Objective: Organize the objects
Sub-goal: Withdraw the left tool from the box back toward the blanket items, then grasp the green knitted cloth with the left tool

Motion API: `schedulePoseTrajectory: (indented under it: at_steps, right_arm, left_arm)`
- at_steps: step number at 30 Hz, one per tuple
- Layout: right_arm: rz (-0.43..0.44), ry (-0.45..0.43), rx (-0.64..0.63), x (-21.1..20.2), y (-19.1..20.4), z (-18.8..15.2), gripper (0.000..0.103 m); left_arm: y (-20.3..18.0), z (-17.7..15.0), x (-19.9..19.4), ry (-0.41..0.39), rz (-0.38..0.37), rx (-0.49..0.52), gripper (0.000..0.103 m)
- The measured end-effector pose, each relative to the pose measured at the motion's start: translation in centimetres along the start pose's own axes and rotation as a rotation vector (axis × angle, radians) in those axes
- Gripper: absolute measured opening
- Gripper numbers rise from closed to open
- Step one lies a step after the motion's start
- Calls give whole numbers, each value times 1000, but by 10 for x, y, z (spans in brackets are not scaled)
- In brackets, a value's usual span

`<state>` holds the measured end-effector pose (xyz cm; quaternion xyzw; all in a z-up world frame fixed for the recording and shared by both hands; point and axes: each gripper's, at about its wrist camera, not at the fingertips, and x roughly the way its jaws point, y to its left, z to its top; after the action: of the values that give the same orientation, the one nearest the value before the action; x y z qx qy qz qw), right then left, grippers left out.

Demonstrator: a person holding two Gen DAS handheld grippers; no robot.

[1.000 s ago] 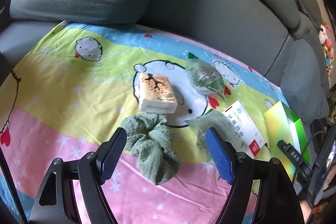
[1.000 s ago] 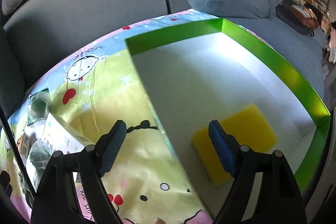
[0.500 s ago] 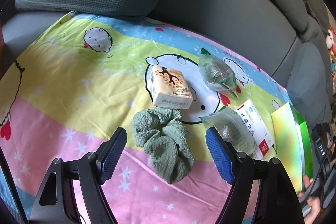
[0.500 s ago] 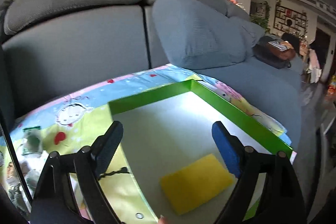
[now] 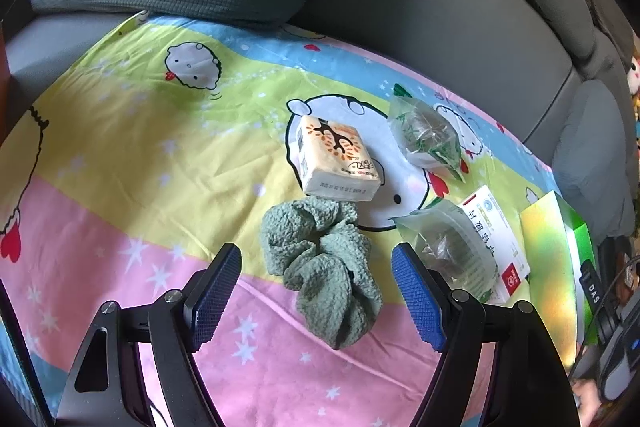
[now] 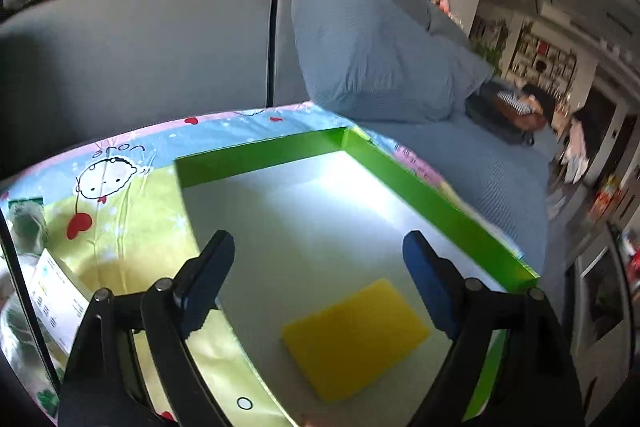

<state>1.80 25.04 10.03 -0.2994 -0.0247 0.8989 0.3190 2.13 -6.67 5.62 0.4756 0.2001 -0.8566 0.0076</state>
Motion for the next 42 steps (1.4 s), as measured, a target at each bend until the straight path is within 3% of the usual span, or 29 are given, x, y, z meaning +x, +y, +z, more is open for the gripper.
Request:
schedulePoseTrajectory:
  at_steps: [10, 14, 15, 18, 19, 21, 22, 24, 27, 30, 37, 42]
  right_arm:
    - [162, 19, 27, -2, -9, 4, 87]
    - [219, -39, -11, -30, -5, 12, 87]
    - [282, -51, -22, -41, -4, 16, 89]
    - [636, 5, -18, -66, 5, 25, 91]
    - [798, 62, -14, -70, 14, 27, 91]
    - [1018, 177, -18, -74, 37, 27, 90]
    - [1099, 248, -43, -75, 56, 25, 89]
    - [1164, 324, -122, -80, 89, 21, 78]
    - [1172, 398, -248, -83, 135, 12, 64]
    - [1148, 500, -294, -71, 167, -1, 51]
    - [1097, 638, -334, -47, 212, -29, 47]
    - [1071, 646, -392, -48, 226, -34, 48]
  left_arm:
    - [9, 0, 9, 48, 3, -25, 78]
    - [12, 0, 14, 74, -9, -39, 78]
    - [13, -1, 15, 80, -12, -43, 78]
    - [15, -1, 19, 100, -19, -54, 78]
    - [17, -1, 22, 113, -27, -61, 78]
    - [19, -2, 24, 128, -41, -76, 78]
    - [21, -2, 25, 134, -48, -85, 78]
    - [23, -2, 26, 136, -61, -93, 78]
    - [26, -2, 26, 131, -78, -103, 78]
    - [25, -3, 28, 137, -82, -92, 78]
    - [21, -2, 33, 149, -108, -64, 54]
    - [20, -2, 35, 145, -96, -41, 41]
